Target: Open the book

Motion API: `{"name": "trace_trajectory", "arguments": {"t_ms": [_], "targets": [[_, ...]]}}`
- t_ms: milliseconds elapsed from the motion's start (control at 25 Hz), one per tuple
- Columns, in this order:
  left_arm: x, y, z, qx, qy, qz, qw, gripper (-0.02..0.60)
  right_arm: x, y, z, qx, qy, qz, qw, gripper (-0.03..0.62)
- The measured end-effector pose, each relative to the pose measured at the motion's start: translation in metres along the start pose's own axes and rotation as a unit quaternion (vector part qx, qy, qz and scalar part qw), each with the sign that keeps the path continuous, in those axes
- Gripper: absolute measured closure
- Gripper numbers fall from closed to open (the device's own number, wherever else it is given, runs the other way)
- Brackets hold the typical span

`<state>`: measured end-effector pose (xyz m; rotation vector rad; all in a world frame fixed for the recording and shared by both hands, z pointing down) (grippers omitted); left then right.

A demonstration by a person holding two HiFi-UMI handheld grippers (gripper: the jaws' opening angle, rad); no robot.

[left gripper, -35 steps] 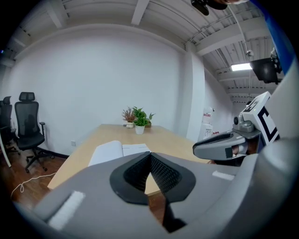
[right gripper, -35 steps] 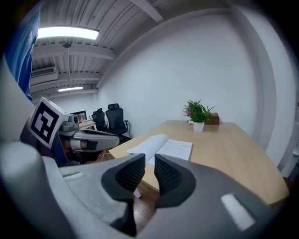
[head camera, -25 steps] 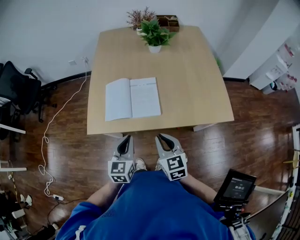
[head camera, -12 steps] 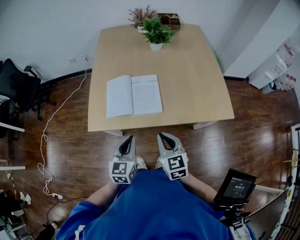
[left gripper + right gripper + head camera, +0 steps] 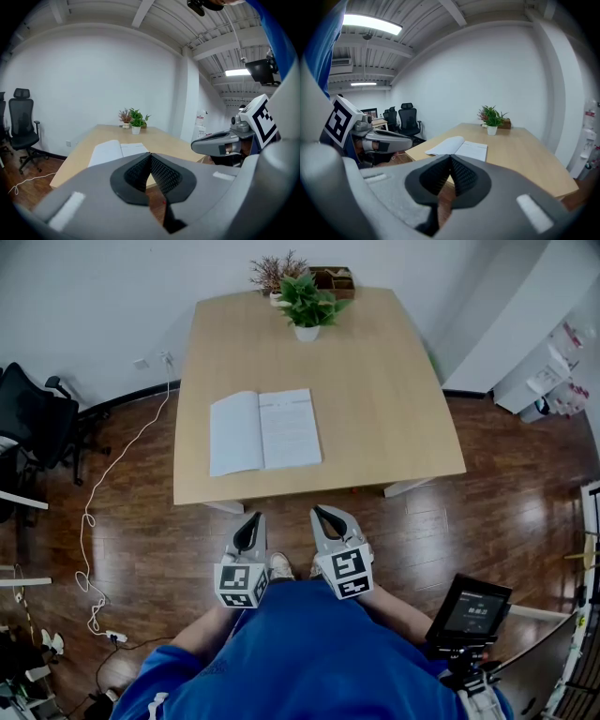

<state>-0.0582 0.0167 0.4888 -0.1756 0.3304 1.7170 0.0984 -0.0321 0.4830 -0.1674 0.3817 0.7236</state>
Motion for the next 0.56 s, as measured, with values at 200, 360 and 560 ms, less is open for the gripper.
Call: {"name": "trace_trajectory", "arguments": {"t_ms": [200,360,560], "targets": [[0.0006,0.0008,0.0005,0.004,0.0,-0.002,1.0,0.575,-0.0004,0.002,0.0003,0.002,0.002,-0.003,1.0,0.591],[0.0021,0.0016,-0.0005,0.006,0.001,-0.003,1.0,0.575,-0.001,0.0034,-0.0022,0.001,0.002,-0.004,1.0,0.592],[0.0036,0.007,-0.0008,0.011,0.002,-0.009,0.9999,0.575,-0.0054,0.0063,-0.0057,0.003,0.002,-0.008,1.0,0.591]]}}
Point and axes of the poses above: the fingertips, and each gripper's own axes: x backward along the fingers, y to its left, z out of its underside, the point moved 5 cm from there along x, backward along the fingers, and after that the axes turned 2 degrees about -y, right-handed, at the moved point
